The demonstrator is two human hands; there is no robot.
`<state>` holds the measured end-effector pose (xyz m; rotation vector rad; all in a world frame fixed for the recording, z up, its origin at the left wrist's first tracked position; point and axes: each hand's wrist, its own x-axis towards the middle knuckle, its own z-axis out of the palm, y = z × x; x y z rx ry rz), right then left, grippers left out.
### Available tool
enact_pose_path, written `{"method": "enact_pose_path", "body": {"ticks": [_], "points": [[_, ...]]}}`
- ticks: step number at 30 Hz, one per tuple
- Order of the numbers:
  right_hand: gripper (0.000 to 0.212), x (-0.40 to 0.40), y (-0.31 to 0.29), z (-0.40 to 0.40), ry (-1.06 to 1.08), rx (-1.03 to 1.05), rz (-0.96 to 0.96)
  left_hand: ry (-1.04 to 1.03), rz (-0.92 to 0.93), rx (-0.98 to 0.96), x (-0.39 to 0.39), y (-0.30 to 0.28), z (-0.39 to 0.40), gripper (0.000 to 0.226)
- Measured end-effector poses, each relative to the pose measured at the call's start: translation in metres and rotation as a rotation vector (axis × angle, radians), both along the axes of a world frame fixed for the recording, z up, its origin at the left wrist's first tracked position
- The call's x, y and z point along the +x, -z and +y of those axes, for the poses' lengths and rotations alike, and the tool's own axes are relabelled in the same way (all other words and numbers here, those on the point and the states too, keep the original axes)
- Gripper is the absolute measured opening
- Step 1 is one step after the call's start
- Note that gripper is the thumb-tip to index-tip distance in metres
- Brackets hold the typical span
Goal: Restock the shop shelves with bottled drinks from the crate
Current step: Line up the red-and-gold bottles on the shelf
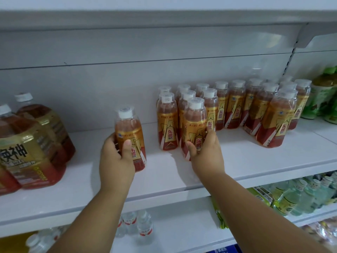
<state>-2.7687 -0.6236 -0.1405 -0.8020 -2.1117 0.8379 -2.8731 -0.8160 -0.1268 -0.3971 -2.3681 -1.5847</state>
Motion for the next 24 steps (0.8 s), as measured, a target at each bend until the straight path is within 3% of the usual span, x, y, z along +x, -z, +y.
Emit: {"method": "enact_pose_path", "body": {"ticks": [12,14,16,24], "points": [[0.075,0.001,0.002,0.001,-0.001,-0.01,0.024,0.298,0.041,-0.067,0.023,0.004,0.058,0.038],[0.075,0.001,0.002,0.002,-0.008,-0.009,0.026,0.34,0.019,-0.07,0.022,0.01,0.06,0.054],[0.076,0.002,0.002,0.003,-0.018,-0.011,0.017,0.299,0.025,-0.077,0.02,0.016,0.059,0.064],[0.072,0.004,0.002,0.01,-0.034,-0.022,0.024,0.223,0.118,-0.085,0.022,0.018,0.071,0.063]]}}
